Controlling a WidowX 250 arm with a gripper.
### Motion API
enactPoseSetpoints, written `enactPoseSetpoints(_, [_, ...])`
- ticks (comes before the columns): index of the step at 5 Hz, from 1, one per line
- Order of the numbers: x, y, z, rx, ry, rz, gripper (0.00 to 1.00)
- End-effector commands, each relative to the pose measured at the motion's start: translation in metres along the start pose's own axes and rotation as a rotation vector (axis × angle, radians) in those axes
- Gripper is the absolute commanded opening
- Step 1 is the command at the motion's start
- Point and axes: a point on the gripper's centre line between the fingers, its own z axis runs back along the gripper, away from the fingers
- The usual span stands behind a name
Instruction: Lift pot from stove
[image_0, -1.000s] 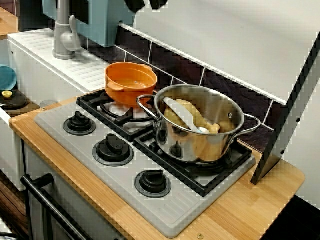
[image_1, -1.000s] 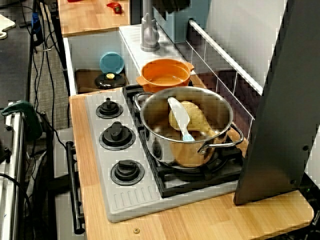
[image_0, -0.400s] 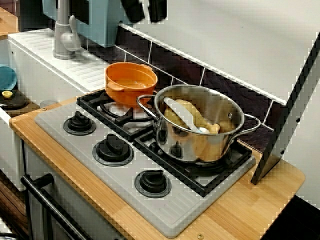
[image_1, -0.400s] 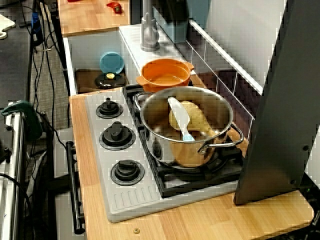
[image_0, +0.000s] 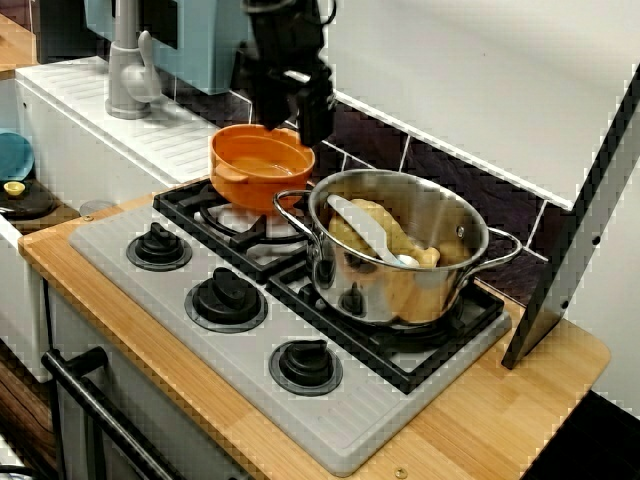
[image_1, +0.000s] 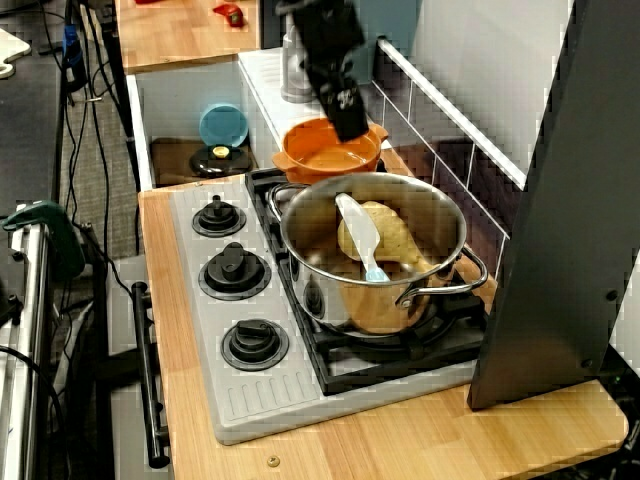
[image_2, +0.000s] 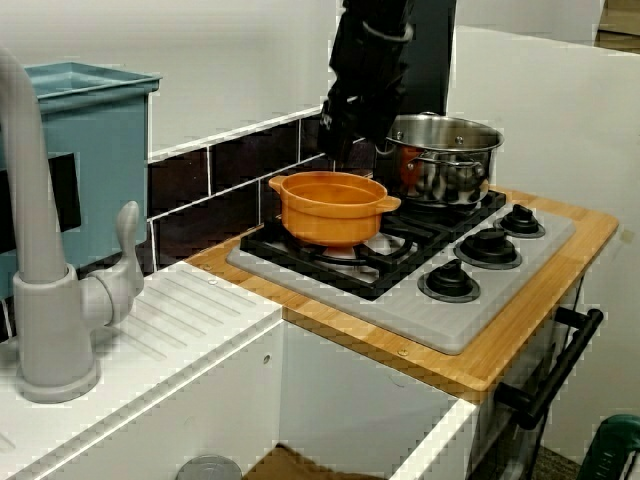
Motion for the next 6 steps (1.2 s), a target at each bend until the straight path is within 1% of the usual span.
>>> enactPoseSetpoints(1, [0.026,-0.014,0.008,0.030,-0.061,0.081,1.00])
enactPoseSetpoints(2, [0.032,-0.014,0.007,0.024,-0.055,0.094,1.00])
enactPoseSetpoints(3, [0.034,-0.014,0.003,0.021,-0.034,0.092,1.00])
enactPoseSetpoints(4, [0.035,-0.011,-0.001,0.025,-0.011,0.070,1.00])
enactPoseSetpoints(5, [0.037,-0.006,-0.006,0.029,0.023,0.006,1.00])
enactPoseSetpoints(6, [0.038,-0.002,-0.009,0.033,0.043,-0.019,1.00])
